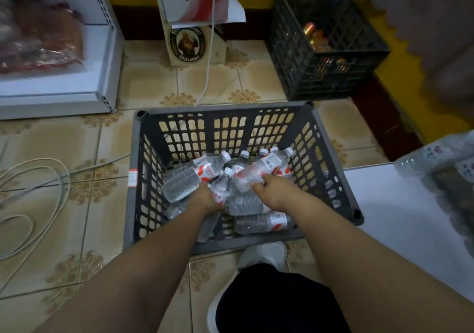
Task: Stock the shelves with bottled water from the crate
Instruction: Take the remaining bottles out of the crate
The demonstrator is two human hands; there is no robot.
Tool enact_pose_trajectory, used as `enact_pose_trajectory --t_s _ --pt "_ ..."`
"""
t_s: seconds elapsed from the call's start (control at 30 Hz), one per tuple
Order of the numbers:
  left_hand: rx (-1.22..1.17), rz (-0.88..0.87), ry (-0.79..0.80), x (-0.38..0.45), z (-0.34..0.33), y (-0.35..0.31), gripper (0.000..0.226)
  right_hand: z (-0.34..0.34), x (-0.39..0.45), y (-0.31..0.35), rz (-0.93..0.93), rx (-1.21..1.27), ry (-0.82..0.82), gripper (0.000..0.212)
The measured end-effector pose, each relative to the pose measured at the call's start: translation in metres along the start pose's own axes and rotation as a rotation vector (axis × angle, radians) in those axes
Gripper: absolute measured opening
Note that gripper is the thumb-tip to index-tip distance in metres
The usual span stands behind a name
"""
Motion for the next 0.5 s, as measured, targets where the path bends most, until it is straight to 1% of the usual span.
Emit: enact_pose_trajectory --t_s 0.13,0.23,0.3,0.4,0.43,0.5 --pt "-0.086 -0.097 0.018 -0.015 0.014 -0.015 0.083 0.013 -0.009 -0.004 -0.032 0.109 -0.024 0.056" --pt "-0.185 -0.151 0.052 -0.036 0.023 -0.041 0.074 0.022 -0.021 -0.005 -0.034 0.181 -0.078 0.057" --pt "-0.221 -0.233 0.087 -0.056 0.03 -0.069 0.066 0.031 -0.029 -0.005 -0.036 0.28 -0.158 0.059" --pt "-0.234 -0.432 0.126 -0.099 0.041 -0.126 0.061 0.055 -0.052 0.0 -0.001 0.446 -0.302 0.07" --pt "-0.24 -0.496 0.139 -0.114 0.044 -0.145 0.063 0.068 -0.063 0.0 0.012 0.519 -0.371 0.069" --pt "-0.243 -0.61 0.161 -0.146 0.046 -0.183 0.064 0.099 -0.088 -0.004 0.039 0.664 -0.527 0.055"
Point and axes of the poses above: each hand's wrist, its own x-axis towards the middle knuckle, its own z-axis out of the back of the hand, y = z × x, the point moved 6 cm from there along x, towards the middle knuckle, and after that the axes turned 15 degrees about -x, right-handed, at the moved point
